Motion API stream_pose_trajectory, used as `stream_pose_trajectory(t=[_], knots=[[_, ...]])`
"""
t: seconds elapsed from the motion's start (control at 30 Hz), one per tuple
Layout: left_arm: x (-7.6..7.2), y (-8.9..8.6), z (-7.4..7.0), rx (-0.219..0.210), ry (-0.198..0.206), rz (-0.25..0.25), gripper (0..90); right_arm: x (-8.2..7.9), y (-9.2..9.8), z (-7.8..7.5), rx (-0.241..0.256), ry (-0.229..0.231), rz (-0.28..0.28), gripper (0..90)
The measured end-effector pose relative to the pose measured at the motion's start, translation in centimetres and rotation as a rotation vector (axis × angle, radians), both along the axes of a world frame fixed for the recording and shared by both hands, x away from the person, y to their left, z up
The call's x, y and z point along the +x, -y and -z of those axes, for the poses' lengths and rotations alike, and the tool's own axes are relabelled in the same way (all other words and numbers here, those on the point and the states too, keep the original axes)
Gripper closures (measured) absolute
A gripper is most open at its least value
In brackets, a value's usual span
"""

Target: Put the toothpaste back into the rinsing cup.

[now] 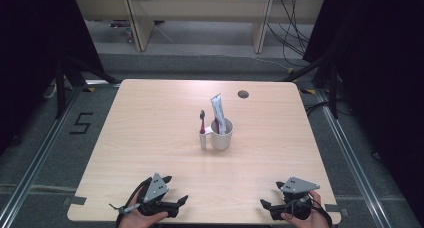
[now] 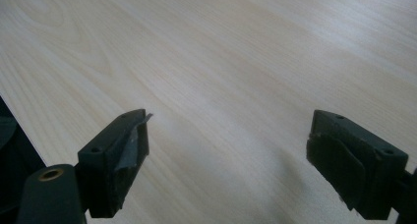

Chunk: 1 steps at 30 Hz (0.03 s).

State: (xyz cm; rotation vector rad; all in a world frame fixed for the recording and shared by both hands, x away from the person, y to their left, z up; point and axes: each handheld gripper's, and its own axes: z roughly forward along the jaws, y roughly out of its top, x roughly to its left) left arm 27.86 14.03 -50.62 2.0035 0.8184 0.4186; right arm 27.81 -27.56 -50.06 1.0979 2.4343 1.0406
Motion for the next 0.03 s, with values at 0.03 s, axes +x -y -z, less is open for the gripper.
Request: stream_pose_trajectory(t=[0.03], knots=[[0.00, 0.00, 0.00, 0.000, 0.000, 0.000, 17.2, 0.14, 0.05, 0.06, -0.003, 0.008, -0.018, 16.8]])
